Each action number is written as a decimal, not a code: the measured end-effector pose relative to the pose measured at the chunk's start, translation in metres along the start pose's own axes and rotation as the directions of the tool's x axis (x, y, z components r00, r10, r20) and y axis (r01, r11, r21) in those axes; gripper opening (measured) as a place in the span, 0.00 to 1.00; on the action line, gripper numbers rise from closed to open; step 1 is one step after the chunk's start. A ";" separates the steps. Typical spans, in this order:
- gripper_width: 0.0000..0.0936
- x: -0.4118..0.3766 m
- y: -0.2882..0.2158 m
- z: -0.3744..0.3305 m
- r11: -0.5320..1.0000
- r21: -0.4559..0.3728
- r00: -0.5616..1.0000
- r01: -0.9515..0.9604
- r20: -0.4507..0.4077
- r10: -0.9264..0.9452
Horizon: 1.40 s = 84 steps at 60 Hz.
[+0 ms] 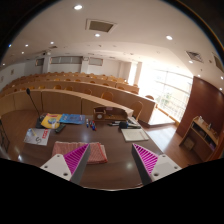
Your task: Fold towel
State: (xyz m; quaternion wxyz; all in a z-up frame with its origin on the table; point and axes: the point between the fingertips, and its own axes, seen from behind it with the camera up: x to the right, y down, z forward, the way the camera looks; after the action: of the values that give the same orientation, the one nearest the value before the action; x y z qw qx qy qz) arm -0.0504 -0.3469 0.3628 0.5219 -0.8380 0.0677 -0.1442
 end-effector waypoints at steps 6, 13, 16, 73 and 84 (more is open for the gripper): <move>0.91 -0.014 0.017 0.010 0.999 -0.047 1.000 0.006 0.010 -0.006; 0.91 -0.058 0.053 0.053 0.994 -0.104 1.000 0.017 0.022 -0.015; 0.91 -0.085 0.070 0.073 0.991 -0.129 0.999 0.022 0.036 -0.017; 0.13 -0.398 0.191 0.312 0.954 -0.245 0.963 0.174 0.245 -0.112; 0.05 -0.401 0.185 0.308 0.954 -0.254 0.961 0.157 0.263 -0.088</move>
State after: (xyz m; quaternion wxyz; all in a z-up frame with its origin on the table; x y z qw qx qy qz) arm -0.3279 -0.0599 0.0015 0.3961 -0.9157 -0.0318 -0.0597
